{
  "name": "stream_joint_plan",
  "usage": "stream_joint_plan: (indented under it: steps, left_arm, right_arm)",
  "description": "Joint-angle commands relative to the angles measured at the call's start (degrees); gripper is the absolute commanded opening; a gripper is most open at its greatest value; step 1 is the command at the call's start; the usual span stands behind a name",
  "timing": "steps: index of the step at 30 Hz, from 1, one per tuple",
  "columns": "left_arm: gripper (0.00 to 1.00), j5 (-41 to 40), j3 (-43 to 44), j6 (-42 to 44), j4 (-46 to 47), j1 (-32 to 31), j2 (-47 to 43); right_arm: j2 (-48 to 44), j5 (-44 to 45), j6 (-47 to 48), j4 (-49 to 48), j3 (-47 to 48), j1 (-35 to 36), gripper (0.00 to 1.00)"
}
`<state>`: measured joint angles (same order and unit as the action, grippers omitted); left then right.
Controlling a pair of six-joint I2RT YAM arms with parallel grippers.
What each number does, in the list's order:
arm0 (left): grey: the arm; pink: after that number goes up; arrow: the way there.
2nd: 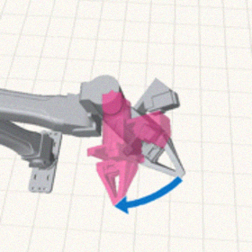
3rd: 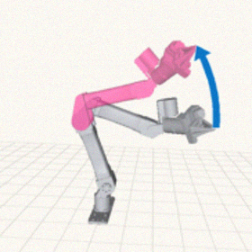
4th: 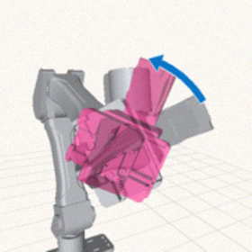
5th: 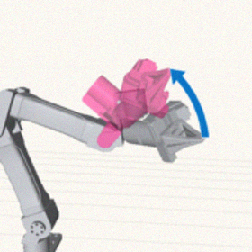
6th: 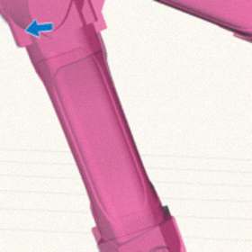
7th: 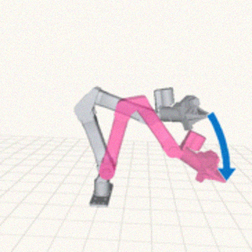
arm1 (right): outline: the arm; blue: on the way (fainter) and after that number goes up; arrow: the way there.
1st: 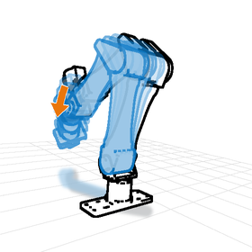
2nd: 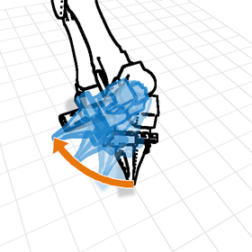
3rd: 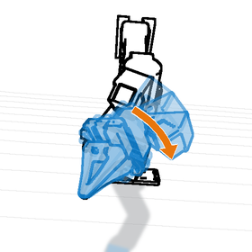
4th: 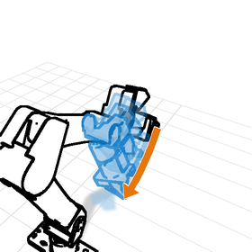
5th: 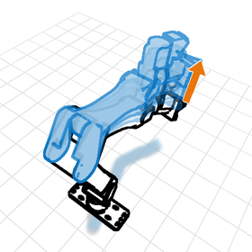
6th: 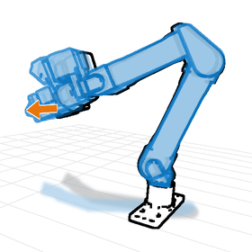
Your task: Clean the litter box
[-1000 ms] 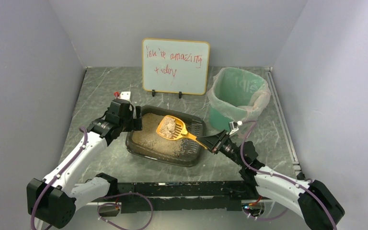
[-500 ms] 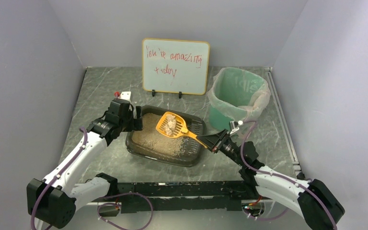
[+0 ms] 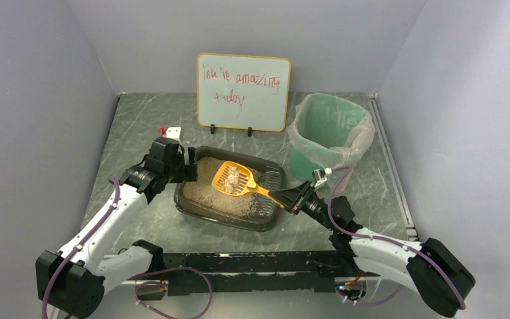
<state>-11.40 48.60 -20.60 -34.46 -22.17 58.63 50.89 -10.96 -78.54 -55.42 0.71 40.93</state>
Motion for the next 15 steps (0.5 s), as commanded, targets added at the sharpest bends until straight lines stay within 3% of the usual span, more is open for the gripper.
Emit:
stream_joint_plan:
  steps: [1, 4, 7, 10, 15]
  left_arm:
    - [0.90, 0.51, -0.20, 0.48, 0.95, 0.16, -1.29]
    - [0.90, 0.93, -0.43, 0.85, 2.18, 0.18, -1.92]
    - [0.89, 0.81, 0.04, 0.60, 0.97, 0.25, -1.03]
    - [0.90, 1.46, -0.43, 0.81, 1.89, 0.20, -1.93]
    - [0.90, 1.40, -0.36, 0.69, 1.24, 0.20, -1.61]
  right_arm:
    - [-3.74, 1.47, -2.39, -2.72, -4.09, -3.38, 0.00]
    - [-1.92, 1.69, 2.19, -0.85, 1.51, 2.84, 0.00]
    - [-6.76, 3.06, -1.17, 1.50, -3.21, -1.98, 0.00]
    - [-3.75, 0.61, 1.84, 1.66, 1.34, 0.91, 0.00]
    - [-5.65, 1.88, 0.85, 2.43, -1.31, -0.94, 0.00]
